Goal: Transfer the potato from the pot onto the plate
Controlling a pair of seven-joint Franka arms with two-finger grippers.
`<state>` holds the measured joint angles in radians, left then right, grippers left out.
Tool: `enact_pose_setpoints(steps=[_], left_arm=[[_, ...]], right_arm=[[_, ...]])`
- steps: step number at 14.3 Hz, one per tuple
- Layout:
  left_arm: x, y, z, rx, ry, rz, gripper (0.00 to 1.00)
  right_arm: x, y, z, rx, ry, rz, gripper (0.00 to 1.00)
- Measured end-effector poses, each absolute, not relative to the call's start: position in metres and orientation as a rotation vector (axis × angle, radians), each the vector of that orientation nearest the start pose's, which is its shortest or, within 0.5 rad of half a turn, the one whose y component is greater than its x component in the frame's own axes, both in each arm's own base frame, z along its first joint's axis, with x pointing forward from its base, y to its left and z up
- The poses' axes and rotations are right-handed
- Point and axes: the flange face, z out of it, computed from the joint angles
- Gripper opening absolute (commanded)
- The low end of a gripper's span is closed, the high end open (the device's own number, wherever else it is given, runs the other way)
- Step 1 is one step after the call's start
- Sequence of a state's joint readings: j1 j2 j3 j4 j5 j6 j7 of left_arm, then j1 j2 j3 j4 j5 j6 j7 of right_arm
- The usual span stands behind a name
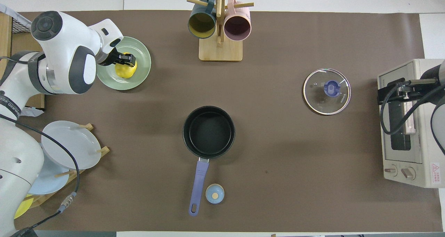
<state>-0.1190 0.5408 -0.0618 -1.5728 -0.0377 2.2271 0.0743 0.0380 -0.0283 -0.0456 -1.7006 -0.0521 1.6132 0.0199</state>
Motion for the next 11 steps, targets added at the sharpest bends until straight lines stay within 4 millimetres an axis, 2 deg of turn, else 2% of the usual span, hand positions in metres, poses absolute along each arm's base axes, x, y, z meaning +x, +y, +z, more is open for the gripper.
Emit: enact_pose_setpoints(steps=[3,5,8,11], left_arm=[[0.695,-0.116,0.341,-3.182,0.353,-0.185,1.00],[0.697,-0.102,0.360,-3.179,0.324,-0.207,1.00],[0.684,-0.081,0.425,-3.178,0.248,-0.165,1.00],[0.653,-0.068,0.504,-3.177,0.180,-0.149,1.00]], right_arm=[[0.552,-0.010,0.580,-3.199,0.030,0.098,1.00],[0.555,-0.010,0.578,-3.199,0.030,0.105,1.00],[0.556,-0.010,0.577,-3.200,0.029,0.122,1.00],[0.557,-0.009,0.576,-3.199,0.028,0.148,1.00]])
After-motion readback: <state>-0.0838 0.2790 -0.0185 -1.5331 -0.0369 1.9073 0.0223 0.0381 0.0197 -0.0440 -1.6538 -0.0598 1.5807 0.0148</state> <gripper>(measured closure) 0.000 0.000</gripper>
